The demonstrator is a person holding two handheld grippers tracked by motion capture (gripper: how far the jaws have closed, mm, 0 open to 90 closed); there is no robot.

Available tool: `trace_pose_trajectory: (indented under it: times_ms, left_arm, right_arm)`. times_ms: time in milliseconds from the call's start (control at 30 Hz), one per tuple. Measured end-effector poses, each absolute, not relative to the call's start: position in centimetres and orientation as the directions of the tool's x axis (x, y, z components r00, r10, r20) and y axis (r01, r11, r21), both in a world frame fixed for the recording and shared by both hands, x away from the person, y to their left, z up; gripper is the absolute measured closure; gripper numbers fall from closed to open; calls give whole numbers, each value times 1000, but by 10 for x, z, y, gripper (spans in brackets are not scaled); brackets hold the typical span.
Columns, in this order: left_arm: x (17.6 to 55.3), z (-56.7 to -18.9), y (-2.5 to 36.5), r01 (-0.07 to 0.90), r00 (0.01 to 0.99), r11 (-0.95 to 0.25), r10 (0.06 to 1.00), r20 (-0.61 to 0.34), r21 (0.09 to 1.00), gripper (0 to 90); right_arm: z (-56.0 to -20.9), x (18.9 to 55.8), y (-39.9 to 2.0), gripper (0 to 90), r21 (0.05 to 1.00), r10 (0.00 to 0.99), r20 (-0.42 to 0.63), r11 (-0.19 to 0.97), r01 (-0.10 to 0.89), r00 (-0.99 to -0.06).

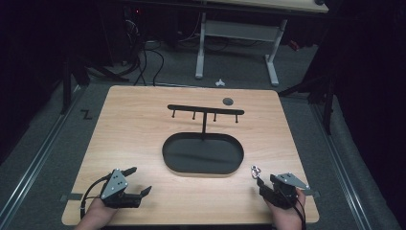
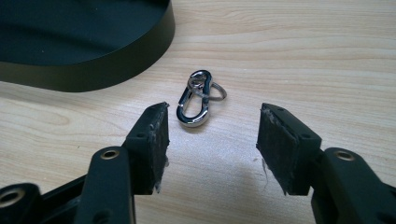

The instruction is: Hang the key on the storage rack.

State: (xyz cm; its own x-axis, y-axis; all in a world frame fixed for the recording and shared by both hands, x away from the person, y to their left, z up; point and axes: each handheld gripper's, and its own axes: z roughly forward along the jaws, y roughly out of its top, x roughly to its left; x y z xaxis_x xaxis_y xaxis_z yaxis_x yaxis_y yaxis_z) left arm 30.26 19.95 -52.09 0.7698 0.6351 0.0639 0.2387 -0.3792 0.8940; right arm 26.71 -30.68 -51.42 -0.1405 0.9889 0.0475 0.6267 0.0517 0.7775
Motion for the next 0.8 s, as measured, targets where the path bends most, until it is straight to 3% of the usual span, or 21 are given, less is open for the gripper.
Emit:
trace_pose_trajectory:
  times_ms: [800]
  left_arm:
    - [302, -521, 198, 236, 773, -389, 630, 71, 890, 152]
  right_arm:
    - [-514, 268, -309, 367, 794, 988, 67, 33, 607, -141]
